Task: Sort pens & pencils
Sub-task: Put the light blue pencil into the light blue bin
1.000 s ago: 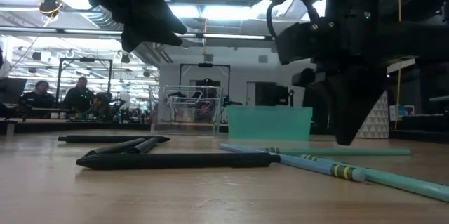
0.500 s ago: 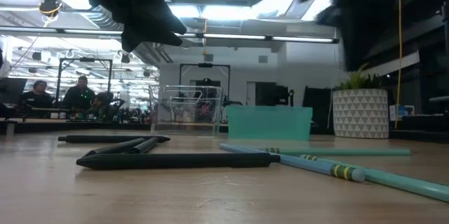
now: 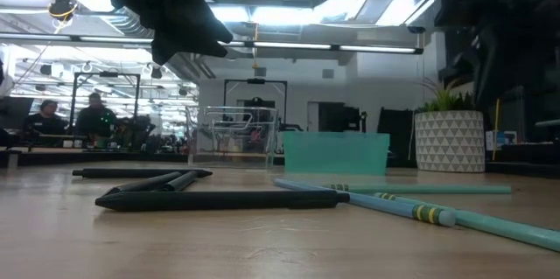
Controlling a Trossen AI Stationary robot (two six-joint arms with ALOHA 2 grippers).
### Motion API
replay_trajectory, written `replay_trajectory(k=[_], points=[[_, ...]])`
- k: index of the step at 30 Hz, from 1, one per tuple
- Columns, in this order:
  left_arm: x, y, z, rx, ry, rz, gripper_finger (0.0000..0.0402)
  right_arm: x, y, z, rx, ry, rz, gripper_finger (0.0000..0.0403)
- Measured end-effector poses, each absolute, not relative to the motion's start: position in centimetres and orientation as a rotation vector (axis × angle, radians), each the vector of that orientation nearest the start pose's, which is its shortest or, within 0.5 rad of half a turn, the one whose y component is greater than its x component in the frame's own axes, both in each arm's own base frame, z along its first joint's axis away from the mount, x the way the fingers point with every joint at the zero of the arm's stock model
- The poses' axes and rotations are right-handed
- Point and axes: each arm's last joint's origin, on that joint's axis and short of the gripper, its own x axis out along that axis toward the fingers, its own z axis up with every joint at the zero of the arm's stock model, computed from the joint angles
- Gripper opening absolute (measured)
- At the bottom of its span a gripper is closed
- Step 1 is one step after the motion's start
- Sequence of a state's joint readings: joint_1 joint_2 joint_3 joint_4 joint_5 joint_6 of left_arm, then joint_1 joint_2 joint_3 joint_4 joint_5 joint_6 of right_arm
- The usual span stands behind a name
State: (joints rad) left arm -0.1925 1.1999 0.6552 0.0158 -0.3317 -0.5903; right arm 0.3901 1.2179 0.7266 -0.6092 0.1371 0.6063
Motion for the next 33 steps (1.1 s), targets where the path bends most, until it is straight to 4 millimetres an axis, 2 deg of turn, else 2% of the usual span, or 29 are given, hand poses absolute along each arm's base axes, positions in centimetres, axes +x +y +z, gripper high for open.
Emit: replay_trajectory(k=[8,11,15,17,21,25,28,33], points=[[24.4,-3.8,22.6,-0.433,0.455,0.28,0.0124,20.5,7.9,17.2,0.331,0.962,-0.103,0.0176],[24.4,-3.8,22.6,-0.415,0.457,0.276,0.0124,20.8,7.9,17.0,0.382,0.905,-0.1,0.0198],[24.4,-3.8,22.6,-0.414,0.458,0.276,0.0124,21.0,8.8,17.3,0.397,0.81,-0.062,0.0205],[24.4,-3.8,22.6,-0.414,0.458,0.276,0.0124,20.7,9.6,17.4,0.39,0.768,-0.111,0.0201],[24.4,-3.8,22.6,-0.415,0.458,0.276,0.0124,19.2,11.4,17.1,0.385,0.616,-0.337,0.0182],[24.4,-3.8,22.6,-0.415,0.458,0.276,0.0124,18.1,13.6,15.9,0.398,0.454,-0.466,0.0153],[24.4,-3.8,22.6,-0.418,0.454,0.275,0.0124,17.9,14.5,14.2,0.439,0.435,-0.511,0.0119],[24.4,-4.0,22.6,-0.425,0.459,0.257,0.0124,18.1,14.8,11.3,0.461,0.456,-0.584,0.0037]])
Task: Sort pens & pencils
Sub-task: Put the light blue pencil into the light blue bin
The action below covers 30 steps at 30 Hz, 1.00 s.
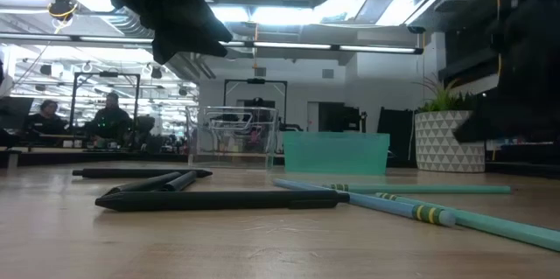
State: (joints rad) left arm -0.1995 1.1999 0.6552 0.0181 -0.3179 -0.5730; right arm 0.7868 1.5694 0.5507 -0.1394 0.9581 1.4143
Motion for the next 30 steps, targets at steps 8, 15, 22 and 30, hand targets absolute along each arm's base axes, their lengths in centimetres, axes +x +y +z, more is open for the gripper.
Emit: replay_trajectory(k=[8,15,22,30], points=[[25.1,-5.9,23.8,-0.332,0.338,0.082,0.0122,17.5,15.5,9.0,0.473,0.421,-0.633,0.0008],[25.9,-6.6,22.7,-0.304,0.348,0.071,0.0122,17.1,16.5,7.5,0.397,0.387,-0.629,0.0004],[26.6,-6.8,22.0,-0.306,0.341,0.071,0.0122,17.0,16.6,6.1,0.319,0.388,-0.647,0.0002],[26.8,-6.8,22.2,-0.315,0.314,0.066,0.0122,16.9,16.4,5.3,0.279,0.382,-0.657,0.0002]])
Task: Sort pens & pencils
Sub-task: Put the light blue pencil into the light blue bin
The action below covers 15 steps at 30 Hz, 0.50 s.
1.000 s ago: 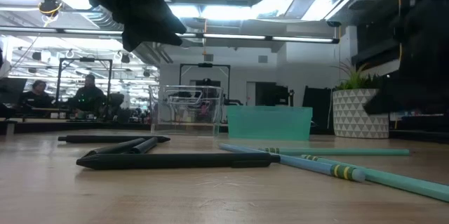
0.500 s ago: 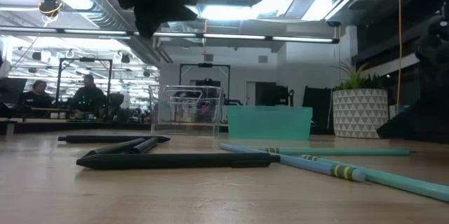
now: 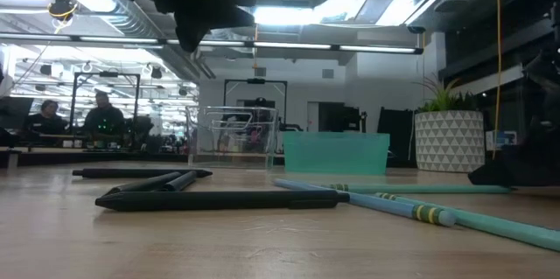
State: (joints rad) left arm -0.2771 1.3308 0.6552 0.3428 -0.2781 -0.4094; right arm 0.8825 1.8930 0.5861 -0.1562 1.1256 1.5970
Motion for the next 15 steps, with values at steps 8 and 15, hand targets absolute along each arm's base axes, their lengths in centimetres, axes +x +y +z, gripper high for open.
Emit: replay_trajectory(k=[8,15], points=[[26.8,-6.9,22.3,-0.321,0.308,0.045,0.0121,16.8,16.2,4.2,0.287,0.33,-0.685,0.0001],[26.8,-6.8,22.4,-0.319,0.304,0.053,0.0121,16.6,15.9,4.1,0.29,0.275,-0.701,0.0001]])
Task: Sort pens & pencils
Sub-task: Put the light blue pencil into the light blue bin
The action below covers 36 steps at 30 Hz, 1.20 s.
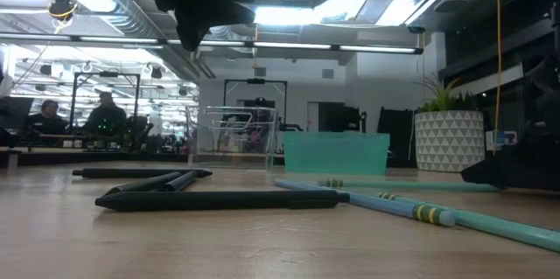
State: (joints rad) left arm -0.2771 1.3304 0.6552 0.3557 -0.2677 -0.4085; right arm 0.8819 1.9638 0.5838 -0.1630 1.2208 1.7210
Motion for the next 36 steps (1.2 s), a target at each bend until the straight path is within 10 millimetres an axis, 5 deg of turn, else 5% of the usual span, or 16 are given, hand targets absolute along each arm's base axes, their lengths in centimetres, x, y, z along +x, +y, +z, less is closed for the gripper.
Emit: replay_trajectory(k=[14,22,27,32,36], points=[[27.4,-6.9,21.7,-0.322,0.346,0.009,0.0121,16.8,15.4,4.0,0.271,0.324,-0.726,0.0],[33.4,-8.1,20.3,-0.213,0.449,-0.054,0.0121,16.9,15.5,4.0,0.27,0.32,-0.725,0.0],[36.6,-8.8,17.7,-0.193,0.643,-0.052,0.0121,16.9,15.5,4.0,0.268,0.309,-0.724,0.0],[38.9,-9.1,15.2,-0.168,0.747,-0.005,0.0122,16.9,15.5,4.0,0.268,0.309,-0.724,0.0],[39.8,-8.5,15.0,-0.182,0.781,0.02,0.0133,16.9,15.5,4.0,0.268,0.31,-0.724,0.0]])
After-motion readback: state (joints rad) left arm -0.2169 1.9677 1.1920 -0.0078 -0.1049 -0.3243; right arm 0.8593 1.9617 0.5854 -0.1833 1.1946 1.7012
